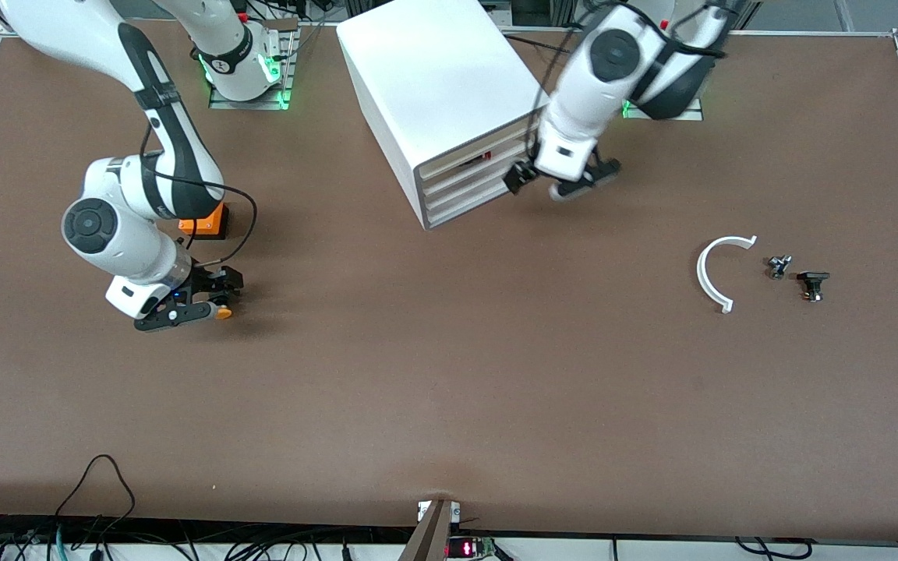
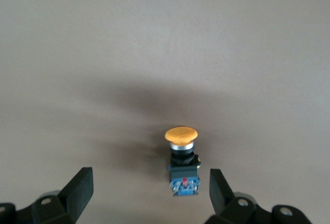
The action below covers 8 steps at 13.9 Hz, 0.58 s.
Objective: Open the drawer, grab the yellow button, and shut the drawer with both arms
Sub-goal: 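Set the button down with the right gripper while the left gripper withdraws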
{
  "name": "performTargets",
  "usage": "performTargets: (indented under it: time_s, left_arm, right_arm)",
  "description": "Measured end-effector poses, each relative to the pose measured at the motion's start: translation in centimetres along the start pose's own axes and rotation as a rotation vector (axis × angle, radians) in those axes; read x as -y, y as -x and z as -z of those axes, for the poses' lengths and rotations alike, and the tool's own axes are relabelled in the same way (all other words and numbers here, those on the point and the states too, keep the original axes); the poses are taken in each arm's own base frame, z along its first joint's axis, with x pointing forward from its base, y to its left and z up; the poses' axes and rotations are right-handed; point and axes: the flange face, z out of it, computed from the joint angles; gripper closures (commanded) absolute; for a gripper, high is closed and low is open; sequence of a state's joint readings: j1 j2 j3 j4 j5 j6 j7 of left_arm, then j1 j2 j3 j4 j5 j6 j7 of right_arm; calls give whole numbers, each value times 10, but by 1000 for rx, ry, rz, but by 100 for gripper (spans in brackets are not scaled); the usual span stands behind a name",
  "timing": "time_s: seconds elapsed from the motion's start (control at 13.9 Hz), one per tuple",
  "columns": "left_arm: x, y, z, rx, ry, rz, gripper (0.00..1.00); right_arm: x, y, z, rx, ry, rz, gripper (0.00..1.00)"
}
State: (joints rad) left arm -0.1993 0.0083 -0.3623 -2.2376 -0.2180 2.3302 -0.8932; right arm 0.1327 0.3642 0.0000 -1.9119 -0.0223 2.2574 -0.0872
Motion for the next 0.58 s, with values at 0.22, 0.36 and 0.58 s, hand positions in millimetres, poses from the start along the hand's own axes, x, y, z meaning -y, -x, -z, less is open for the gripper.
performTargets:
  time_s: [0.22,0.36,0.58]
  left_arm:
    - [66,-119,62,-42,25,-177,0]
    - [102,-164,117,-27,13,-281,0]
    - [143,-192,200,-26,-76,-429,0]
  right_arm:
    - [11,-23,63,25,-7,-40,0]
    - [24,-34,98,21,-13,-71,0]
    - [63,-44,145,5,-14,-176,0]
